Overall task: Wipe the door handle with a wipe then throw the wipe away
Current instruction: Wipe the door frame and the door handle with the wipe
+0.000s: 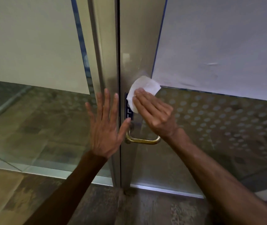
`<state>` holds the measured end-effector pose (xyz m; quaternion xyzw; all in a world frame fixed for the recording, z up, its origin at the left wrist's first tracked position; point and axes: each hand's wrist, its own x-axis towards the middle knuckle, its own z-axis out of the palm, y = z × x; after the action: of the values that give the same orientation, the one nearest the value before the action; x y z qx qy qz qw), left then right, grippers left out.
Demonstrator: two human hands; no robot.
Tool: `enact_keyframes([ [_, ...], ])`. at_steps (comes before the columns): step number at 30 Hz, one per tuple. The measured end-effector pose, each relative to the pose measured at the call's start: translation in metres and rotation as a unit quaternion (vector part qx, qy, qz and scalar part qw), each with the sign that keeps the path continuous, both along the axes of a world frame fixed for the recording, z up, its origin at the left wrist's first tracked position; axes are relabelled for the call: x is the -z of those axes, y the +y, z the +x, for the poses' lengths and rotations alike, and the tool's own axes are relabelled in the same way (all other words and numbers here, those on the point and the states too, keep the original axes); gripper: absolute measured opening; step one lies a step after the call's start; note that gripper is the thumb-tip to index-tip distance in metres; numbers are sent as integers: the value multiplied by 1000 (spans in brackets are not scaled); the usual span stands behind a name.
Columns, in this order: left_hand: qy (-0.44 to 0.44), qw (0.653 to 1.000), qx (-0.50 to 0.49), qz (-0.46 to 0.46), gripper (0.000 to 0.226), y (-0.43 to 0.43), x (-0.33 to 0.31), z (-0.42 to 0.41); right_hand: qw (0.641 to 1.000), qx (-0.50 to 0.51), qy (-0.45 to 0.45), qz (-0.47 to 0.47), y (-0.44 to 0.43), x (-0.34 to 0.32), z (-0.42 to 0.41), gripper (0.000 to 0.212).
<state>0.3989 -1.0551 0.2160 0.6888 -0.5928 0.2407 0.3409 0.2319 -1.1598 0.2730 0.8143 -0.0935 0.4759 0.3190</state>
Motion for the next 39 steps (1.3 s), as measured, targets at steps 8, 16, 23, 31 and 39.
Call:
enact_keyframes([
  [8, -16, 999, 29, 5, 77, -17, 11, 25, 986, 76, 145, -12, -23, 15, -14, 52],
  [16, -57, 997, 56, -17, 81, -35, 17, 42, 966, 109, 232, 17, -23, 30, -23, 63],
  [23, -56, 996, 55, -42, 84, -46, 11, 41, 924, 139, 354, 43, -14, 42, -34, 78],
  [31, -35, 994, 94, -48, 80, -49, 11, 43, 952, 207, 220, 39, -20, -6, -23, 80],
  [39, -37, 994, 98, -43, 80, -52, 13, 46, 902, 196, 377, 78, -8, 57, -39, 81],
])
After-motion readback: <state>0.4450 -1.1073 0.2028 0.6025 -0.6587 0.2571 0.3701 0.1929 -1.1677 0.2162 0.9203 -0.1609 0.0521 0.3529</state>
